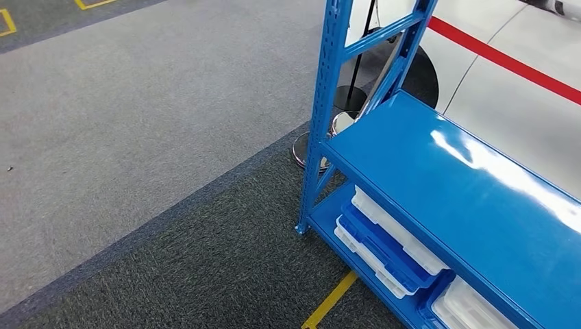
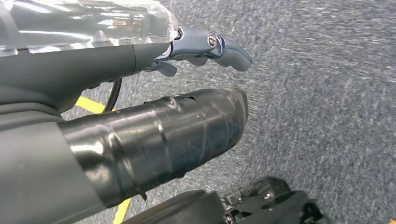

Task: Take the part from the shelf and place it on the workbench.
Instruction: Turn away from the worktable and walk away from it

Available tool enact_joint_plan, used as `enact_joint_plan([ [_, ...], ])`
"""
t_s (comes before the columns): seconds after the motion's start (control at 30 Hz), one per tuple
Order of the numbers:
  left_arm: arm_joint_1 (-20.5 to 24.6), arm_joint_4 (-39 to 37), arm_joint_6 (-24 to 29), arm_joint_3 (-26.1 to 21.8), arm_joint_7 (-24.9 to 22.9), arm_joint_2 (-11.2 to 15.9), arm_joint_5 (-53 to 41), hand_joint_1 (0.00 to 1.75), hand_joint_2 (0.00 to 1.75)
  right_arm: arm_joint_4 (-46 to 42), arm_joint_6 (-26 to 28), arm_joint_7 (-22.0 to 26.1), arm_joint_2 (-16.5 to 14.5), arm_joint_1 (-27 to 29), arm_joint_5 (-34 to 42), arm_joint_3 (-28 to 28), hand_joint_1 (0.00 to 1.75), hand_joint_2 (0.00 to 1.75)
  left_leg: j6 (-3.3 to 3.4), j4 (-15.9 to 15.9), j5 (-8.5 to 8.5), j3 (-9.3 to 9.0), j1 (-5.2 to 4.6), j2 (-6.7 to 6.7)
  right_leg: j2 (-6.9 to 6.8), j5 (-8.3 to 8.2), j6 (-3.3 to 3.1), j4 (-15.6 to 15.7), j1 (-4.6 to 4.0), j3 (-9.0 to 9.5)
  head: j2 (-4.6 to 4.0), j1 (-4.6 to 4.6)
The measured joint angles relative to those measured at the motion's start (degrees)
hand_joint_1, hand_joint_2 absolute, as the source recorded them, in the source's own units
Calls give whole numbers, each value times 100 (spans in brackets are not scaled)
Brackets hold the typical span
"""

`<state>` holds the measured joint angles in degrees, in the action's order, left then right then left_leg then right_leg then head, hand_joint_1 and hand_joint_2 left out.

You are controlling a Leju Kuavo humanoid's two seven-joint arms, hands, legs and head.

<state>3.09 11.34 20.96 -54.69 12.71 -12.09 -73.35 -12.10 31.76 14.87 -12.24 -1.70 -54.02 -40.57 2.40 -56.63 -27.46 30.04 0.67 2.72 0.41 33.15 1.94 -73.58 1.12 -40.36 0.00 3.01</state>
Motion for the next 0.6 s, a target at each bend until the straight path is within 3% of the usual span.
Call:
enact_joint_plan([
  [0.07,10,0,1,0,-3,-1,1,0,0,0,-1,-11,1,5,-3,0,0,0,-38,-20,-31,-23,1,118,-143,-358,7,720,15,401,0,1],
  [0.13,14,0,2,-1,-3,-1,3,0,0,0,-2,-30,0,-8,-8,0,0,0,-109,-52,-81,-42,-20,213,-312,-573,-29,1366,-10,747,0,-1],
  [0.17,19,0,2,-2,-1,1,5,0,0,1,-2,-40,-2,-10,-10,0,0,0,-146,-62,-102,-55,-32,250,-345,-583,-57,1480,-27,800,0,-3],
  [0.23,36,0,0,-3,13,0,18,0,0,1,-3,-71,-4,-1,-13,0,0,0,-214,-56,-122,-101,-35,323,-253,-579,-126,1486,-46,792,0,-6],
  [0.27,46,0,-7,-5,33,-1,38,0,0,1,-3,-88,-4,4,-10,-1,0,0,-248,-72,-148,-118,-22,308,-204,-588,-161,1501,-38,796,0,-5],
  [0.33,50,0,-23,-25,90,-1,96,0,0,1,-4,-110,-4,-3,1,-3,0,0,-303,-343,-360,-22,2,119,-102,-617,-236,1534,-12,806,0,-5],
  [0.4,37,0,-35,-54,122,-1,133,0,0,1,-6,-115,-5,-19,10,-5,0,0,-325,-1046,-747,302,10,-126,5,-633,-280,1540,-16,797,0,-7],
  [0.47,17,-1,-39,-73,100,0,122,0,0,1,-11,-102,-7,-25,21,-9,0,0,-324,-1651,-933,605,10,-202,136,-636,-295,1529,-35,789,0,-7],
  [0.5,10,-1,-37,-78,71,0,105,0,0,1,-20,-90,-7,-24,26,-12,0,0,-314,-1678,-856,637,10,-215,211,-635,-295,1518,-42,788,0,-7],
  [0.53,6,-1,-33,-80,37,0,89,0,0,1,-31,-76,-7,-23,30,-16,0,0,-294,-1482,-675,566,10,-236,288,-633,-295,1506,-47,789,0,-7],
  [0.6,7,0,-24,-85,-17,4,68,0,0,2,-62,-53,-10,-25,27,-22,0,0,-232,-723,-253,254,9,-428,435,-630,-285,1486,-54,787,0,-6],
])
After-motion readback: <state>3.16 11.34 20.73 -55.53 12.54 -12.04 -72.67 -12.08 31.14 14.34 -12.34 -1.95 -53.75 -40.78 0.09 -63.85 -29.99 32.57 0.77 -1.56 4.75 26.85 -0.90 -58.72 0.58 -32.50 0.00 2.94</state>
